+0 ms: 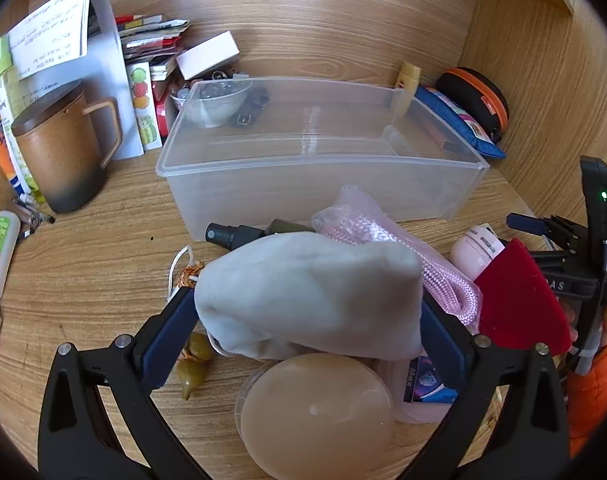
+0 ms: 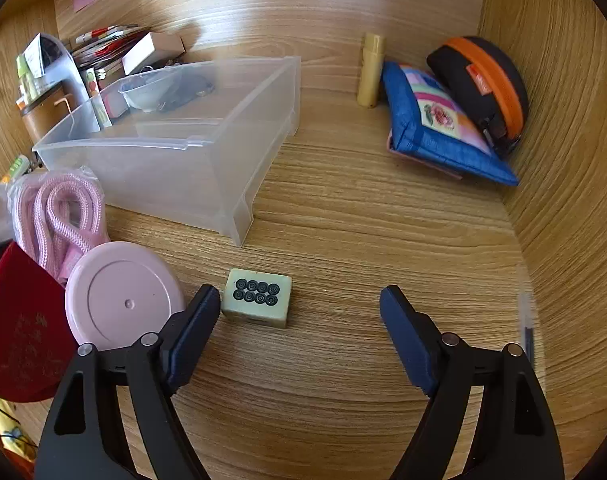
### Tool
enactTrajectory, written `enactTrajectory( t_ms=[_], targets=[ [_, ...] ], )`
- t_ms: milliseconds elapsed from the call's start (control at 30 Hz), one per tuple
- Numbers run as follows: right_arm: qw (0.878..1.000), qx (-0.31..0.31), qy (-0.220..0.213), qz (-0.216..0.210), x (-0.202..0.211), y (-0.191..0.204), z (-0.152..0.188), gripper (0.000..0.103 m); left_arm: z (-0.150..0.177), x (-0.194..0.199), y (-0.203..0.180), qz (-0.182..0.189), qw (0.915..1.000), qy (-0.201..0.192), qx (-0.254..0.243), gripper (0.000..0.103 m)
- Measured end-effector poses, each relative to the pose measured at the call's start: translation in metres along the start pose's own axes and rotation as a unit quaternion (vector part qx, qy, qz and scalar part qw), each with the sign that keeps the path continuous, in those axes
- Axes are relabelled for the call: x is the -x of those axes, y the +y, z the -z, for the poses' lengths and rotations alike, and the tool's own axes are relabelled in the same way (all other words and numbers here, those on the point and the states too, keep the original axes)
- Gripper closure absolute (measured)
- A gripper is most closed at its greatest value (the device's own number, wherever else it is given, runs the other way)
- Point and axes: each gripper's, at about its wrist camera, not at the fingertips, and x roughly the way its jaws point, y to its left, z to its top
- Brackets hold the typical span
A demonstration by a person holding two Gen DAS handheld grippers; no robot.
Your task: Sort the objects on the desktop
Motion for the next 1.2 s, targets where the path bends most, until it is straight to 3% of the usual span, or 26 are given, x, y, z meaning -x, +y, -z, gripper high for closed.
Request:
enactTrajectory(
  t_ms=[133, 300, 367, 467, 767, 1200],
  targets=[
    [1.0, -0.004, 0.017, -0.018, -0.008, -0.001, 0.0, 0.037, 0.001, -0.003, 0.005, 0.012, 0.9999, 0.01, 0.006, 0.0],
    [1.0, 0.027, 0.01, -0.003, -0.011, 0.011, 0.003, 0.045, 0.003, -0.005, 0.011, 0.016, 0.9996, 0.016, 0.017, 0.0],
    [1.0, 0.029, 0.008, -0.007, -0.012, 0.012, 0.003, 0.047, 0.004, -0.002, 0.01, 0.015, 0.9997, 0.009, 0.015, 0.004],
    [0.999, 0.028, 0.007, -0.015, -0.013, 0.012, 0.004, 0.053, 0.003, -0.001, 0.005, 0.02, 0.9998, 0.007, 0.003, 0.019],
    [0.999, 0.032, 0.002, -0.029, -0.011, 0.011, 0.006, 0.071, 0.0, 0.0, 0.005, 0.016, 0.9998, 0.007, -0.002, 0.03],
    [0.999, 0.014, -0.005, -0.038, -0.008, 0.004, 0.005, 0.072, 0.0, 0.007, 0.023, 0.019, 0.9986, -0.014, 0.047, 0.038]
  ],
)
